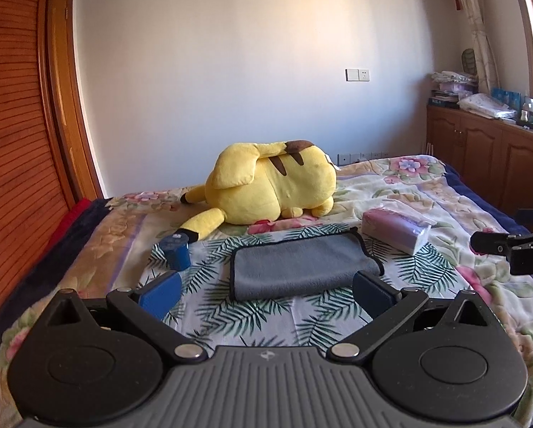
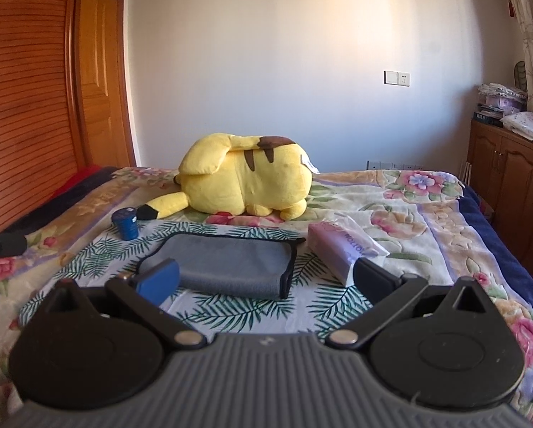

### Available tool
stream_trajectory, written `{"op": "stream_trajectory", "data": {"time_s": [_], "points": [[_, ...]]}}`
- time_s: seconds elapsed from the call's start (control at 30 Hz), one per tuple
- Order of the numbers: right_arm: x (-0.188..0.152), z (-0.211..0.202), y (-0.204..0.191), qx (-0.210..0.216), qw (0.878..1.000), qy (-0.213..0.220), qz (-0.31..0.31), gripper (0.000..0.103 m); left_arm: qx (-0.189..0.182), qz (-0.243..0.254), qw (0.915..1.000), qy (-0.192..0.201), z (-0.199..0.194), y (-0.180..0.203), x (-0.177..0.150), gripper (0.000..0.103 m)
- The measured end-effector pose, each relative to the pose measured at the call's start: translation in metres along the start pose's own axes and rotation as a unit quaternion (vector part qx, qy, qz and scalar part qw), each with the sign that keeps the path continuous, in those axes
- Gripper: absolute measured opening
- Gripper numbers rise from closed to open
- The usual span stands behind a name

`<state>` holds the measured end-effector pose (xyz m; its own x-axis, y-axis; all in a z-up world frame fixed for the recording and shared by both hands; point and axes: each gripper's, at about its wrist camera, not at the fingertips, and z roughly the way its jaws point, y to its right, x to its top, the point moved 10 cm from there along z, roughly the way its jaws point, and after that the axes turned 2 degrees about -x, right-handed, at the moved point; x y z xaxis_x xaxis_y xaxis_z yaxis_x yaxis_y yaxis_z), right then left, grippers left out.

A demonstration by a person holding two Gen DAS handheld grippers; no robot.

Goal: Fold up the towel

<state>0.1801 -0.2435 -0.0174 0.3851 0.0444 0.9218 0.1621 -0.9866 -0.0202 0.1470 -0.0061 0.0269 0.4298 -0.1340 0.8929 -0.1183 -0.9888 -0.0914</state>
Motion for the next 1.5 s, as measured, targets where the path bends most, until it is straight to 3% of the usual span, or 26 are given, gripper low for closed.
{"op": "stream_trajectory", "data": {"time_s": [0.3, 1.0, 1.5], "points": [[-0.023, -0.017, -0.008, 0.002, 1.0, -0.007, 0.006, 0.103, -0.004, -0.018, 0.9997, -0.018, -0.007, 0.009, -0.033, 0.103], [-0.086, -0.012, -0.018, -0.001, 0.999, -0.042, -0.001, 0.103, 0.009, -0.015, 0.9974, -0.07, 0.025, 0.022, -0.108, 0.103], [-0.099, 0.003, -0.013, -0.012, 0.999, -0.053, 0.008, 0.103, 0.004, -0.018, 0.9975, -0.068, 0.038, 0.023, -0.127, 0.103]]}}
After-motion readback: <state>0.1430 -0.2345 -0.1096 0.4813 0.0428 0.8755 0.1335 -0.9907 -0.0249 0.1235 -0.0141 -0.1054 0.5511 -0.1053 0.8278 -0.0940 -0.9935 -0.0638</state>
